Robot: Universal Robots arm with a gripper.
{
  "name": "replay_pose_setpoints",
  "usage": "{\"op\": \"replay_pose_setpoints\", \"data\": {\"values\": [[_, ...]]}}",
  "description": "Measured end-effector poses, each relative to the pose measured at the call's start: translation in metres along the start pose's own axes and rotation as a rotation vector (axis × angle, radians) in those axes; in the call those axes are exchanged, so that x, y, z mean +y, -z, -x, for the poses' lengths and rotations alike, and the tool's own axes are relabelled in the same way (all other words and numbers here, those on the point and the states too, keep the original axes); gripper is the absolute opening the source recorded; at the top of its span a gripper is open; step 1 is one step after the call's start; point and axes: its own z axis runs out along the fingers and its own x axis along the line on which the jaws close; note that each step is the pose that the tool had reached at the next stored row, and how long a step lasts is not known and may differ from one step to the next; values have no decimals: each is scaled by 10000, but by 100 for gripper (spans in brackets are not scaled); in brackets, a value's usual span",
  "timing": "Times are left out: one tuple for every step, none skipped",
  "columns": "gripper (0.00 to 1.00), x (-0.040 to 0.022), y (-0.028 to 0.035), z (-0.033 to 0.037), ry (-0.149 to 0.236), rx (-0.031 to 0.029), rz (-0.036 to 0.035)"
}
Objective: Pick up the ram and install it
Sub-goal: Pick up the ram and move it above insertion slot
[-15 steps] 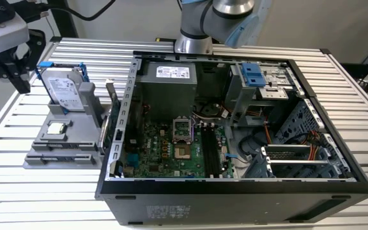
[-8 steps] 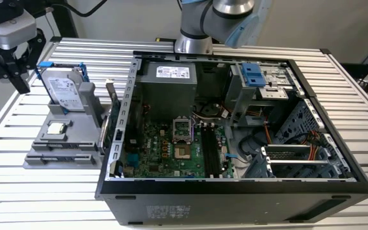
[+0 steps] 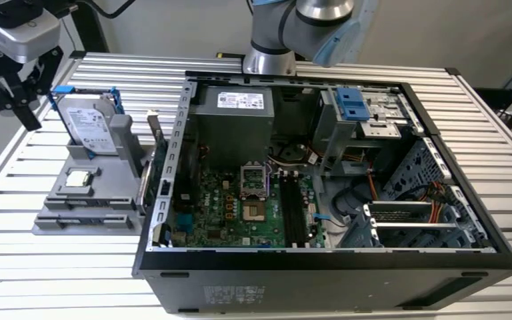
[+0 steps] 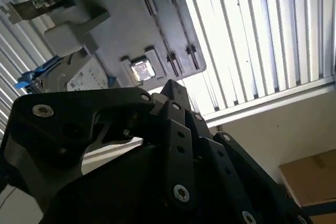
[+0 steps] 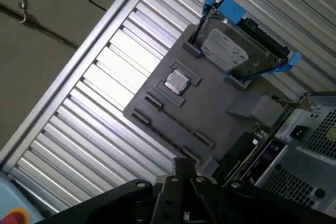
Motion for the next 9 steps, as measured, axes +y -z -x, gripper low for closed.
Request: {"op": "replay_pose_setpoints", "data": {"values": [[0,0,0,0,181,8,2],[0,0,0,0,359,18,5],[0,0,0,0,545,27,7],[0,0,0,0,725,35,9],[0,0,0,0,909,44,11],[0,0,0,0,1090,53,14],[0,1,0,-1,1273,62,16],[0,0,0,-1,1460,72,18],[0,0,0,-1,1639,80,20]]}}
